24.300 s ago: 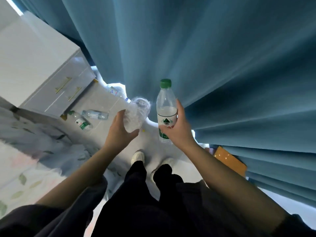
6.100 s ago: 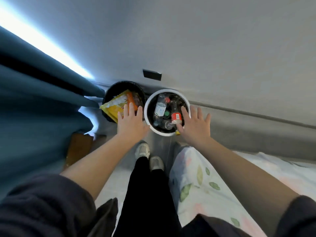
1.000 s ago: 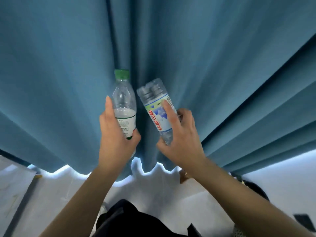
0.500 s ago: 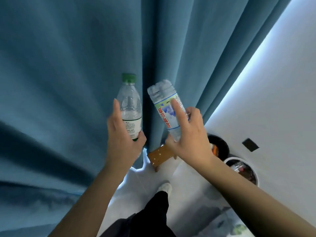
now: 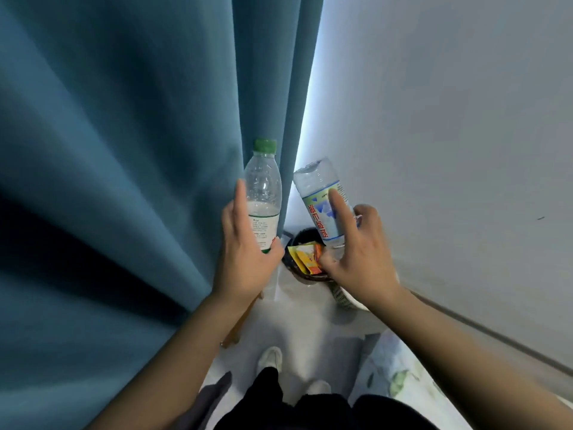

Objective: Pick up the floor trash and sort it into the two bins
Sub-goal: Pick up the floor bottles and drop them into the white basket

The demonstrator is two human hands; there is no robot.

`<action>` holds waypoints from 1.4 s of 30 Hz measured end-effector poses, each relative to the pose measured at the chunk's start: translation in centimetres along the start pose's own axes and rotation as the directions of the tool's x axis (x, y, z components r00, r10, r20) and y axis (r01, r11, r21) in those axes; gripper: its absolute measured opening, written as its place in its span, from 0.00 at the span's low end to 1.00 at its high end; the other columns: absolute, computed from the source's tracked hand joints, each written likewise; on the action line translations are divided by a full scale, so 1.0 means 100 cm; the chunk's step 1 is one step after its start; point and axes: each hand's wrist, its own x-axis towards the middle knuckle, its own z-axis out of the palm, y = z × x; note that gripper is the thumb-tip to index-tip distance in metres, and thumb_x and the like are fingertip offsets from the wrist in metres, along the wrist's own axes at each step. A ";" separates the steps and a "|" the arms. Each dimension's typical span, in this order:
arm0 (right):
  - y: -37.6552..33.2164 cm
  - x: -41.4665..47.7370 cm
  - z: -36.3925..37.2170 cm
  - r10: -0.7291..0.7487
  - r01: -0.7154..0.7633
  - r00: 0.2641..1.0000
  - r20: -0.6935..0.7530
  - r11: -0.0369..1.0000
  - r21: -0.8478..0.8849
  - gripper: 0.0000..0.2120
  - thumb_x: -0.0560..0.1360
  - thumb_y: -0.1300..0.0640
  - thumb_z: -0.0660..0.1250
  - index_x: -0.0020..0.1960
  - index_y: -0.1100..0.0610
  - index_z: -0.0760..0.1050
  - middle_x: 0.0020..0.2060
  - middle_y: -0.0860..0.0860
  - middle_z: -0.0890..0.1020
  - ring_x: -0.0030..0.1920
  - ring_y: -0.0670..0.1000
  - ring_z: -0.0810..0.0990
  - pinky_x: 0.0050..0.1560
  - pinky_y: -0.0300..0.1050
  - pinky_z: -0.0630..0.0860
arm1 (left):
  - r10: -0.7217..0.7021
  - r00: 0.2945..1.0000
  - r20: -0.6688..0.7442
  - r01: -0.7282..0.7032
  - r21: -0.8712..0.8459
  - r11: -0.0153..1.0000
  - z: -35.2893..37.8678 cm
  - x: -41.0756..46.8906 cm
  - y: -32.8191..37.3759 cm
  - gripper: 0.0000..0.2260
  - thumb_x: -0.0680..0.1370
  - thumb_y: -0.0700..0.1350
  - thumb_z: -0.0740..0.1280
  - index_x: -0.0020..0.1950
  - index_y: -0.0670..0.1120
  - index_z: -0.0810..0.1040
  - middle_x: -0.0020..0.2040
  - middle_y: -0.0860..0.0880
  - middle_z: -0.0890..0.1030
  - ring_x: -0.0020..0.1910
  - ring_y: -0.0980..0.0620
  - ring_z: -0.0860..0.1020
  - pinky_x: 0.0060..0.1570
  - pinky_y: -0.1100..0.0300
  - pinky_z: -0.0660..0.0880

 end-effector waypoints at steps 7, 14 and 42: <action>0.078 0.011 -0.018 0.114 -0.114 0.993 -0.013 0.993 -0.036 0.41 0.66 0.47 0.65 0.75 0.44 0.52 0.56 0.58 0.67 0.52 0.60 0.71 0.50 0.53 0.75 | 0.054 0.993 0.101 -0.052 -0.019 0.998 0.077 0.014 0.026 0.48 0.67 0.39 0.73 0.76 0.55 0.47 0.65 0.48 0.63 0.62 0.46 0.70 0.56 0.46 0.75; 0.176 0.014 -0.040 0.163 -0.162 0.986 0.020 0.985 -0.051 0.42 0.64 0.48 0.65 0.75 0.44 0.51 0.57 0.59 0.67 0.52 0.60 0.71 0.51 0.53 0.75 | 0.015 0.991 0.133 -0.012 -0.022 1.000 0.169 0.013 0.074 0.47 0.69 0.39 0.72 0.77 0.56 0.45 0.66 0.50 0.62 0.62 0.49 0.69 0.53 0.61 0.69; 0.576 -0.085 0.383 0.752 -0.815 0.338 0.566 0.535 -0.224 0.42 0.71 0.46 0.66 0.77 0.43 0.44 0.64 0.59 0.63 0.63 0.63 0.67 0.59 0.55 0.70 | -0.518 0.509 0.688 0.170 0.509 0.844 0.662 -0.058 -0.257 0.46 0.73 0.48 0.69 0.77 0.54 0.36 0.65 0.43 0.63 0.59 0.42 0.69 0.53 0.47 0.75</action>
